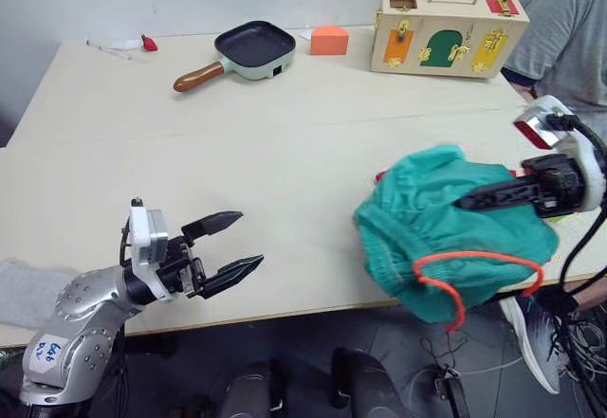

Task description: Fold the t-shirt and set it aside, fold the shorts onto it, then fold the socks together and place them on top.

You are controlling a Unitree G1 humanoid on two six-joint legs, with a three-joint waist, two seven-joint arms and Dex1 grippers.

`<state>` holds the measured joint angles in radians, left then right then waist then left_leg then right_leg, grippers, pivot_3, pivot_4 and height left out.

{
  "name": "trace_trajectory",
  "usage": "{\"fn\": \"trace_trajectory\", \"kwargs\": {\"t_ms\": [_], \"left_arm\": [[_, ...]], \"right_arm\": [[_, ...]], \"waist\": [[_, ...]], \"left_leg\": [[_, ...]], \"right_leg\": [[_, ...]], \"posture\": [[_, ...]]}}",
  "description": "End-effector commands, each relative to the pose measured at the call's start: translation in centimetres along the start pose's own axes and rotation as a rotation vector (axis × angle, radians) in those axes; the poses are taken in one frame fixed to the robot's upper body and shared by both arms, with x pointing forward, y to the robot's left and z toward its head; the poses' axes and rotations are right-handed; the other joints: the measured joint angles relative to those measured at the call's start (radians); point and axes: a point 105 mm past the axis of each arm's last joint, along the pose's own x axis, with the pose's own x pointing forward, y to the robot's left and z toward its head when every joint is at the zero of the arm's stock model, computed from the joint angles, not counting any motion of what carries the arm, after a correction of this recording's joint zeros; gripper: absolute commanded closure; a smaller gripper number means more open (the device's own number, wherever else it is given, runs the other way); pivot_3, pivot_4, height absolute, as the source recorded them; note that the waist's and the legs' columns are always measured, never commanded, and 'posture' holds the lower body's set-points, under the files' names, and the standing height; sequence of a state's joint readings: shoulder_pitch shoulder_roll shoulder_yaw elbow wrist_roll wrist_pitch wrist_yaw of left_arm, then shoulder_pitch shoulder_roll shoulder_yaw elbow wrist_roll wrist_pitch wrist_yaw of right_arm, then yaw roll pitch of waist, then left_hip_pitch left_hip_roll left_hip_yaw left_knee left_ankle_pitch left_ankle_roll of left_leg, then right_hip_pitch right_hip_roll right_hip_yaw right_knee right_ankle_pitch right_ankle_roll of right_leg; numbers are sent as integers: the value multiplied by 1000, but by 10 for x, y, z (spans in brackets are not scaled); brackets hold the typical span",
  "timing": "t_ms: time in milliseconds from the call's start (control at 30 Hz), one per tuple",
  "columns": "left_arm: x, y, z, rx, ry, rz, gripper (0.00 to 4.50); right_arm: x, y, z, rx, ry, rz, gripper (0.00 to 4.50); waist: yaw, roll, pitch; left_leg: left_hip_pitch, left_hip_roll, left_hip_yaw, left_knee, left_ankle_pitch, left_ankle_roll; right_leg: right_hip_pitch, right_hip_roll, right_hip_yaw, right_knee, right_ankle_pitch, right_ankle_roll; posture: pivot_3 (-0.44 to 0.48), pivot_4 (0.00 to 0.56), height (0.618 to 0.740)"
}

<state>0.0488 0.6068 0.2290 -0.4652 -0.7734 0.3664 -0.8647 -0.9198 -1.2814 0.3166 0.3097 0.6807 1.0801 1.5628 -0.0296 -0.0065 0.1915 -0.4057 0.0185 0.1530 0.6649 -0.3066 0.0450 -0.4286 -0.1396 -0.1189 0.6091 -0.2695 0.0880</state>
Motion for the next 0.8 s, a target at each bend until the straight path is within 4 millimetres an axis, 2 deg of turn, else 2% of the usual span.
{"fn": "trace_trajectory", "kwargs": {"t_ms": [33,167,233,400,467,567,800], "left_arm": [[1,-3,6,42,-4,-30,24],[-1,-2,5,47,14,-42,24],[-3,-2,5,51,23,-40,24],[-8,-3,4,56,49,-41,24],[-12,0,5,65,60,-30,24],[-19,5,5,48,80,-8,0],[-29,19,3,102,152,31,0]], "right_arm": [[-24,-33,-10,-95,47,-147,4500],[-37,-74,-32,-207,171,-309,4500],[-38,-88,-39,-254,202,-357,4500],[-24,-108,-43,-193,77,-401,4500],[-21,-107,-39,-179,10,-380,4500],[-27,-100,-41,-195,-16,-346,3871],[-60,-80,-32,-341,-45,-407,1477]], "waist": [[1,0,0],[1,0,0],[1,1,1],[0,3,1],[0,3,2],[0,5,3],[3,9,5]], "left_leg": [[0,0,1,0,0,0],[0,0,3,0,1,0],[0,1,4,1,3,4],[1,4,6,3,4,4],[1,6,6,4,4,4],[1,7,6,5,4,3],[1,8,6,5,3,2]], "right_leg": [[0,0,0,0,0,0],[-1,0,-1,1,0,0],[-1,1,-2,1,0,1],[-1,6,-7,1,1,1],[-1,6,-7,2,0,1],[-1,6,-6,2,1,0],[-1,6,-4,3,0,-2]], "posture": [[0,150,740],[0,150,740],[0,150,740],[0,150,740],[0,150,740],[0,150,740],[0,150,740]]}}
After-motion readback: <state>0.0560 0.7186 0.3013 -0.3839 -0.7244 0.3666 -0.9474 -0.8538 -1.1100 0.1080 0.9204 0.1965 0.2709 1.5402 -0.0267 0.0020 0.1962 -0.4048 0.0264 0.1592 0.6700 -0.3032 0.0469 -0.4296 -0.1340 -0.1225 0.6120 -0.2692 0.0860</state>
